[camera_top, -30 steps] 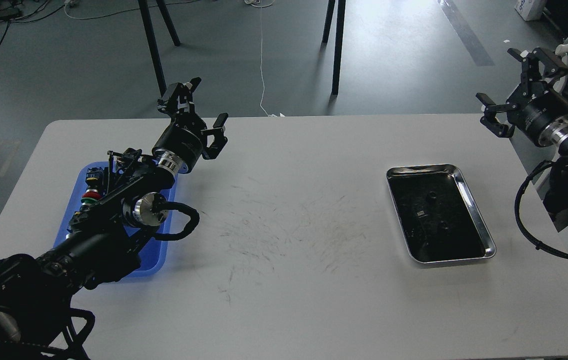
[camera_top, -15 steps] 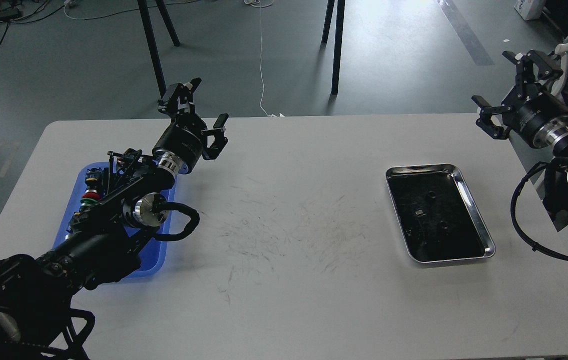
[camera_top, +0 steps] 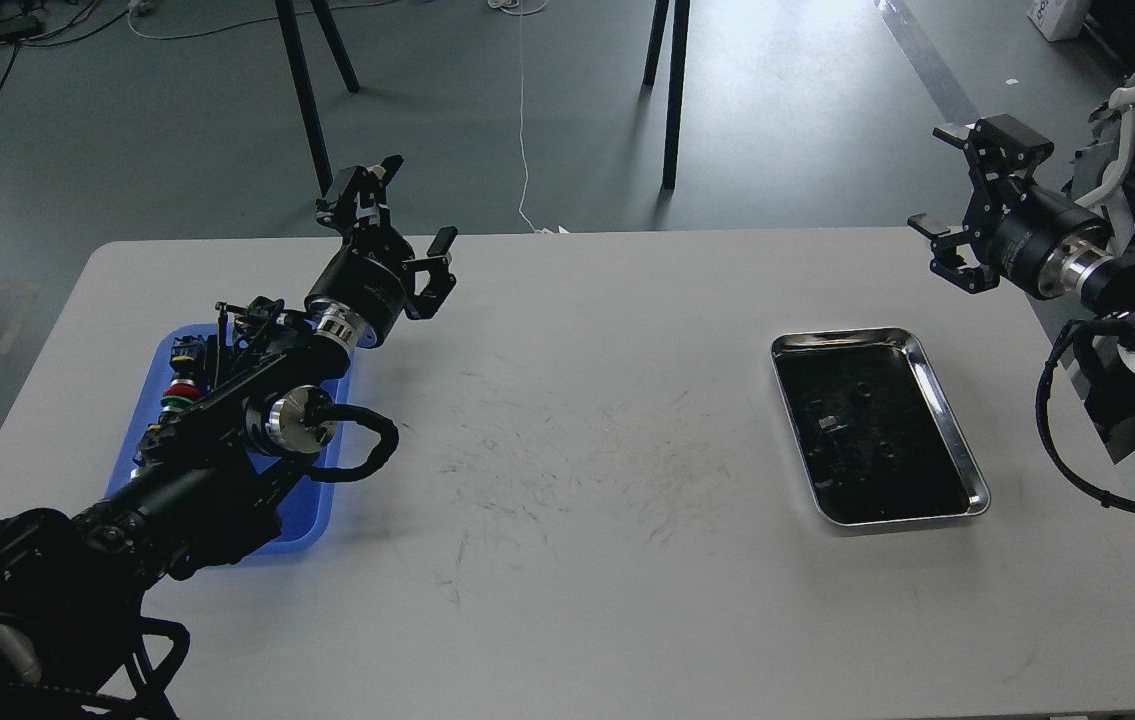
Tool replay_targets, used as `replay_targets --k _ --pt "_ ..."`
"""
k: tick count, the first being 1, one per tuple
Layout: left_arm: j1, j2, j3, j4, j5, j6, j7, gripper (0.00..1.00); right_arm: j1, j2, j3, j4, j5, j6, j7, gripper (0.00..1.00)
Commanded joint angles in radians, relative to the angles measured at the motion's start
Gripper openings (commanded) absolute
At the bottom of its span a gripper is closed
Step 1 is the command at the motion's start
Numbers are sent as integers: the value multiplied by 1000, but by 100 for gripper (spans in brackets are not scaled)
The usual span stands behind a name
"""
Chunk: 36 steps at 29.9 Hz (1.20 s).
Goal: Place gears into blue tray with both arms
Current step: 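Move the right gripper outward and over the metal tray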
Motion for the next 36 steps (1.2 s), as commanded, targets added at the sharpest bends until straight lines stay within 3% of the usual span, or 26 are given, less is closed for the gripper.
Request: replay_targets --k 1,12,24,36 --pt "3 2 0 -1 0 0 0 98 2 0 -1 1 -95 3 0 98" --pt "6 2 0 -3 0 -1 0 98 7 -52 -9 52 -311 43 0 98" --pt "8 2 0 -3 0 -3 0 98 7 -73 -12 52 -319 63 -14 99" --pt "14 3 0 -3 0 -5 0 98 53 -72 -222 58 -365 93 41 99"
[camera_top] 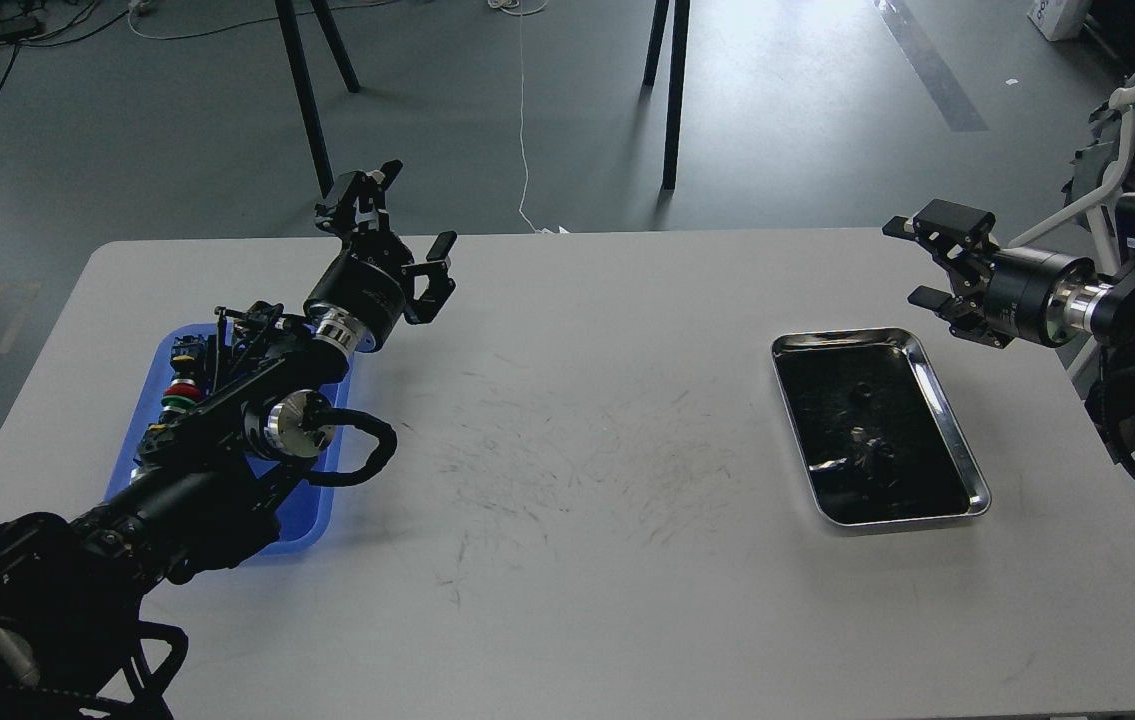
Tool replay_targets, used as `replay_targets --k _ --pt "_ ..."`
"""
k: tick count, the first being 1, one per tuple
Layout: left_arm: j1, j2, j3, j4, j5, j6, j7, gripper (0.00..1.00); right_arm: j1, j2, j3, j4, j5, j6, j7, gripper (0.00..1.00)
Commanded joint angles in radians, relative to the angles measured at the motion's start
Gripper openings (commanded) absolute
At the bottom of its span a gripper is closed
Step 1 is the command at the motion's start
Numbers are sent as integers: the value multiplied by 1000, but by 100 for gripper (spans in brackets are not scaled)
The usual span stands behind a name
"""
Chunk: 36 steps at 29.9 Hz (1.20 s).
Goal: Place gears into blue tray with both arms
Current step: 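Move the right gripper outward and over the metal tray, then lower the right gripper into the metal tray onto the dark part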
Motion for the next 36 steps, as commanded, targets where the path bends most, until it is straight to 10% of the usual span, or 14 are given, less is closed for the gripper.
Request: replay_targets --k 1,36 --pt "6 0 0 0 0 -1 0 98 23 0 -45 0 -55 2 17 98" --pt "6 -12 0 -8 0 -16 0 98 102 28 -252 -32 -594 -9 98 92"
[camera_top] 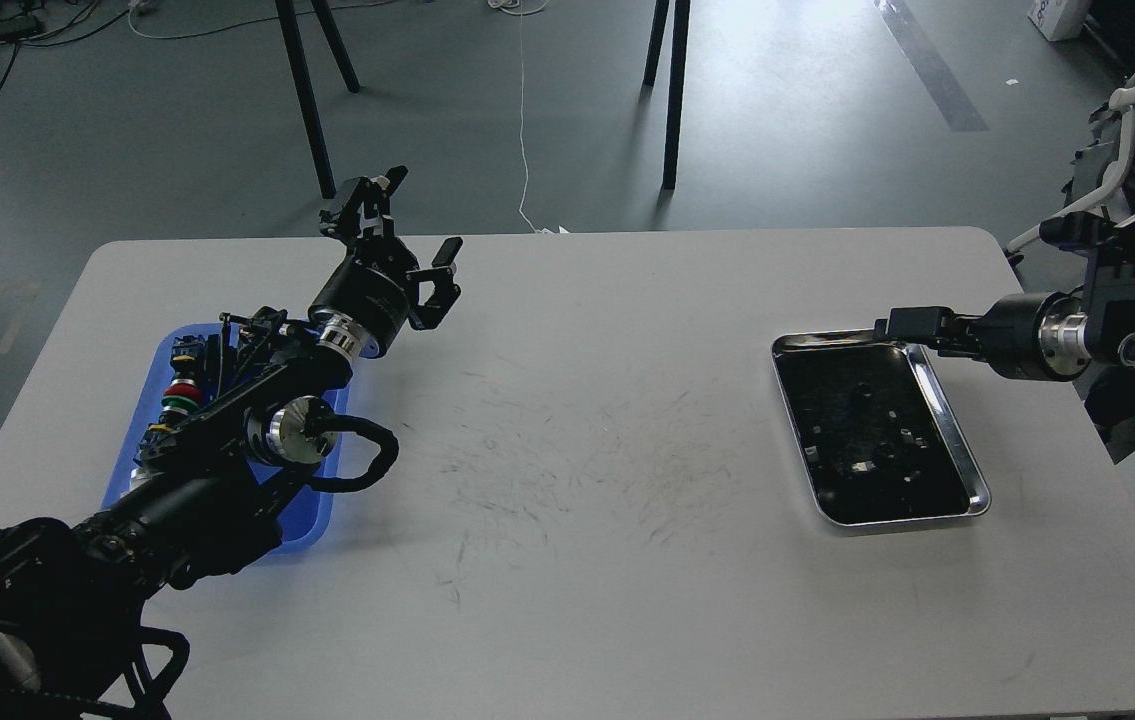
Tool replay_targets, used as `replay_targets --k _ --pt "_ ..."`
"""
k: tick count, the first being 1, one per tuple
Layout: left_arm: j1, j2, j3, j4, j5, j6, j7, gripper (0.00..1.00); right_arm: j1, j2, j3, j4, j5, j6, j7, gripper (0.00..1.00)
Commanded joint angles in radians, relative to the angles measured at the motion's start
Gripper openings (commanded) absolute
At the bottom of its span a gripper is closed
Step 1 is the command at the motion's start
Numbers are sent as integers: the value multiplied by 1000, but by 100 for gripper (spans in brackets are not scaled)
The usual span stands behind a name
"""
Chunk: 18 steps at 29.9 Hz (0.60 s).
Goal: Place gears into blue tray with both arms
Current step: 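Lower the right gripper into the metal tray onto the dark part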
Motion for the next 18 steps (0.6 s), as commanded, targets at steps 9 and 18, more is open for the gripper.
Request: replay_targets --k 9,18 --pt "-3 -6 0 -2 0 0 0 98 -4 88 -42 -71 -42 -38 -1 82" --pt "-3 -5 0 0 0 -14 0 98 -9 154 -45 -128 -42 -41 -1 73"
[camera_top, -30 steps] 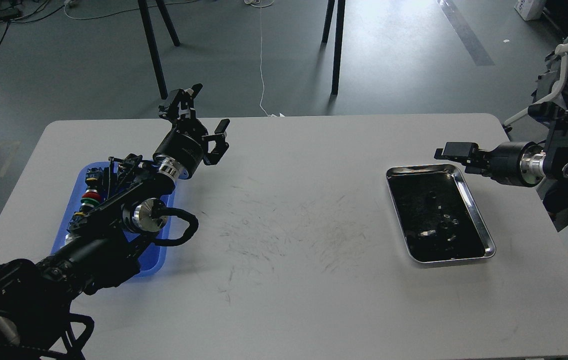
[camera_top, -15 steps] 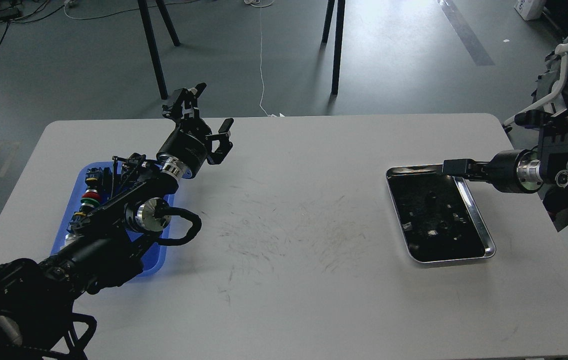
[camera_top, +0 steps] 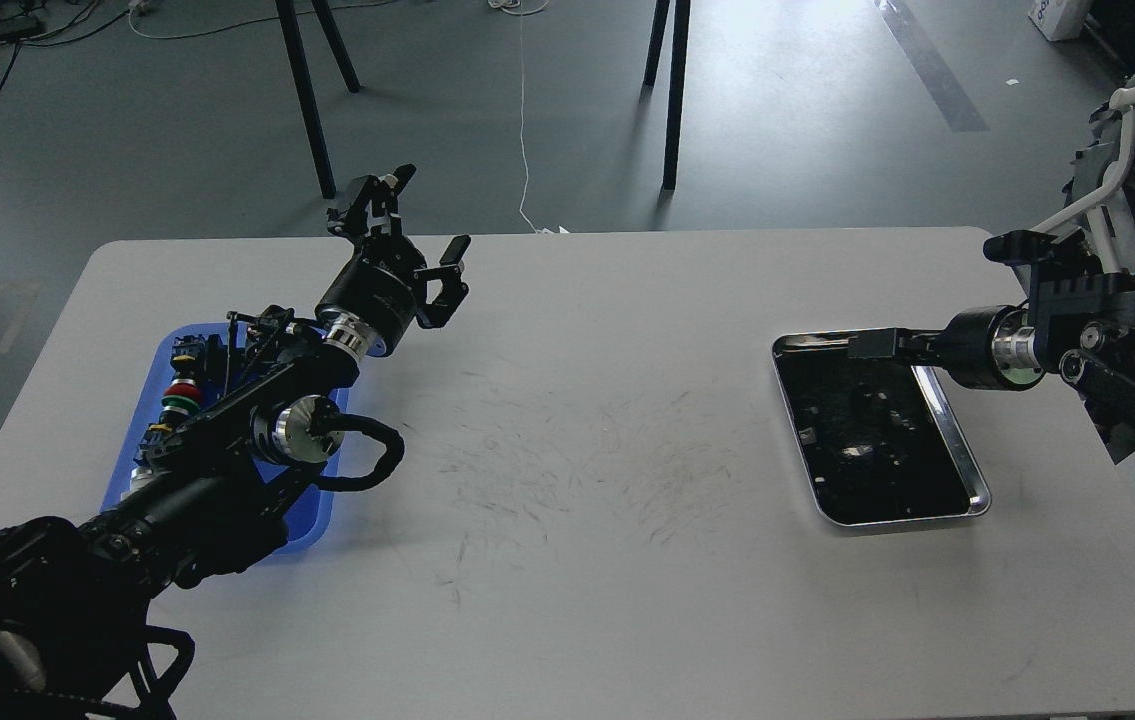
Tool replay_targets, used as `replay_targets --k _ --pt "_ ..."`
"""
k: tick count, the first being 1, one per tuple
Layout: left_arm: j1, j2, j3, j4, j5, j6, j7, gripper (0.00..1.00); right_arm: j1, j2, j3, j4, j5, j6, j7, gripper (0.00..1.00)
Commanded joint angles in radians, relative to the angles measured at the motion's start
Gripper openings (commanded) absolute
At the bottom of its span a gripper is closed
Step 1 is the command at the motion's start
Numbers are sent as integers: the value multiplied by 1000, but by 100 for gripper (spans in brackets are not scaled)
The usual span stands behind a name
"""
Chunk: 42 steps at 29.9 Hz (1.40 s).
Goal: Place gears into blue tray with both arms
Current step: 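Lower the right gripper into the metal tray onto the dark part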
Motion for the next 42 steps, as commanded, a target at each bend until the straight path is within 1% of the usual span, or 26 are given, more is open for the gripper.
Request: replay_targets --k 1,9,15,21,23,28,37,42 --pt "0 1 0 0 0 -2 0 98 -6 21 -4 -14 0 0 0 73" --pt "2 4 0 0 0 -2 0 98 -4 24 -49 -14 0 0 0 69" --pt "2 3 0 2 17 -2 0 98 -3 29 -60 -14 0 0 0 69" --pt "2 4 0 2 18 -2 0 98 -6 33 -61 -15 0 0 -2 61" --pt "3 4 0 2 18 -2 0 98 -6 38 -67 -15 0 0 -2 61" --pt "3 3 0 2 18 -2 0 98 -6 47 -83 -22 1 0 -2 53" --pt "3 3 0 2 18 -2 0 98 -6 50 -89 -18 2 3 -2 46" --pt "3 3 0 2 18 -2 0 98 -4 55 -89 -17 2 5 -2 38"
